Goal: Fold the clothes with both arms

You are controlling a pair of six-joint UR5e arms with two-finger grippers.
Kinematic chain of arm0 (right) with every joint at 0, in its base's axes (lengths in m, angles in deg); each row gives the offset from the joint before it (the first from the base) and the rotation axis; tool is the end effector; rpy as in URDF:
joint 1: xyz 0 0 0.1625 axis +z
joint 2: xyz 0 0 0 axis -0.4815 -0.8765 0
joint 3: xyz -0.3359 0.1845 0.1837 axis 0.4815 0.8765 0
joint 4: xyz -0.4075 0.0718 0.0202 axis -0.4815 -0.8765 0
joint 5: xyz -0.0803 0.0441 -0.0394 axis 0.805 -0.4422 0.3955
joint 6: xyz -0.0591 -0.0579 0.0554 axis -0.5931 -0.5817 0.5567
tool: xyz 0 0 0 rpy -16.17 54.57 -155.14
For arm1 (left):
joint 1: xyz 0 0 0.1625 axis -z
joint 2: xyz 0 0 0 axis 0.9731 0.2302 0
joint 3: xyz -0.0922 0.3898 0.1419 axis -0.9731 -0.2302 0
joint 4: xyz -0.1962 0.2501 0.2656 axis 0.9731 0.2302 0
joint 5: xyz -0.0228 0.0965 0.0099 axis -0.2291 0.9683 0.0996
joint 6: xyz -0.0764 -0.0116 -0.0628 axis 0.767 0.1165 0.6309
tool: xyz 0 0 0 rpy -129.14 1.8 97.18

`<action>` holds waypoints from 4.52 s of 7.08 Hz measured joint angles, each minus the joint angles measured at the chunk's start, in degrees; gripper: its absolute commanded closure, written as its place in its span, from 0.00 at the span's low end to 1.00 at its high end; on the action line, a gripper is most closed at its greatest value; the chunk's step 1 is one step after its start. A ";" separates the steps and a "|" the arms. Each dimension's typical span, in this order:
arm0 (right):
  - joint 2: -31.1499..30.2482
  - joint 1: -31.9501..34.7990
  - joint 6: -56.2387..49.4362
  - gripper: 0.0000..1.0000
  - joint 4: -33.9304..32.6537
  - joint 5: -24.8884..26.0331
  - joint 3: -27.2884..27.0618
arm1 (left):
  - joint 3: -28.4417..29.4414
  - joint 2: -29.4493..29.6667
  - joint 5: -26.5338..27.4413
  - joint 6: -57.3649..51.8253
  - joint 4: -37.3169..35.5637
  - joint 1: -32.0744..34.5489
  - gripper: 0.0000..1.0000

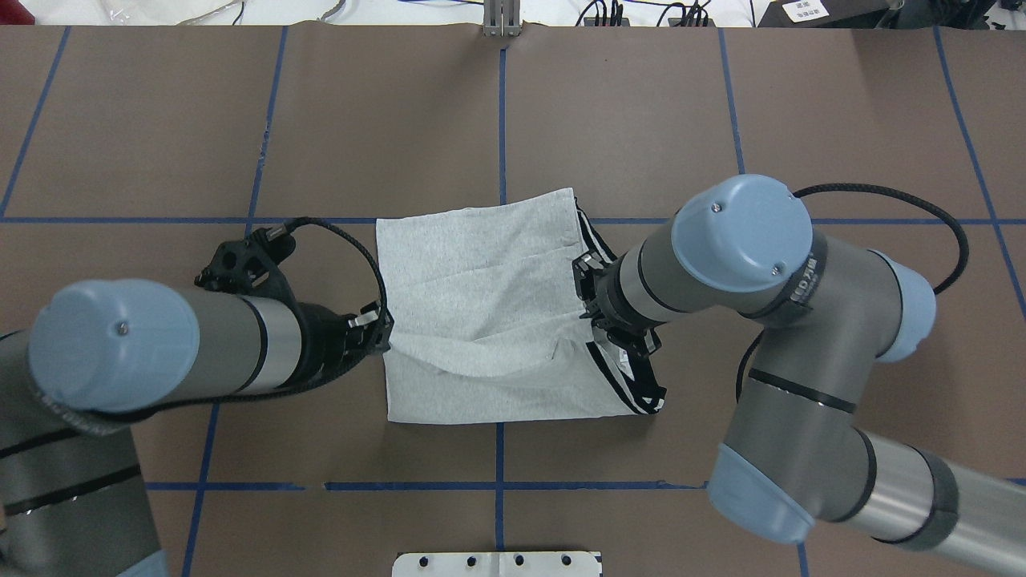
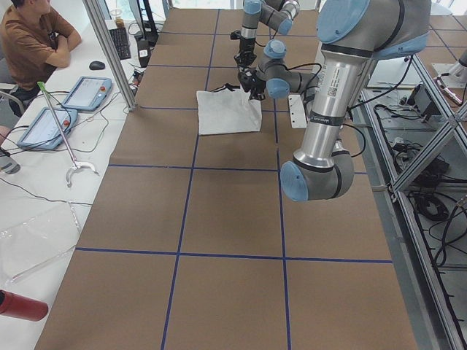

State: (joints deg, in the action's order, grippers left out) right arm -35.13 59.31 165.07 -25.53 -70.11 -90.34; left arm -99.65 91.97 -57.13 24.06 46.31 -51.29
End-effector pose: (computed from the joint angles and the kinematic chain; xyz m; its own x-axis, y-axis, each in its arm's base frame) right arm -0.4503 -0.3857 0.2006 0.2608 0.7961 0.5461 -0.5278 0.5913 -0.6098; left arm 0.4152 -0.3323 0.1943 0.3054 -0.4180 -0.8556 0.4239 0.8643 -0.2709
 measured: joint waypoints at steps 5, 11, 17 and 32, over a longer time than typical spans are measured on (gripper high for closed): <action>10.47 7.54 -8.36 0.00 10.13 -3.55 23.41 | 20.38 4.84 -1.09 -7.67 14.19 8.78 0.54; 18.27 20.29 -34.19 0.00 14.24 -9.90 42.59 | 44.51 12.54 -3.04 -22.23 32.04 20.33 0.41; -17.05 44.68 -93.58 0.00 13.47 -26.90 24.55 | 22.95 -10.87 -28.58 -77.24 16.74 41.22 0.32; -29.01 54.48 -117.89 0.00 -15.23 -25.41 10.58 | 30.20 -18.02 -36.90 -107.00 3.51 65.25 0.00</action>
State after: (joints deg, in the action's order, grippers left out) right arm -64.14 113.79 47.18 -40.77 -95.52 -79.76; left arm -69.45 73.95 -94.03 -82.95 49.82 13.96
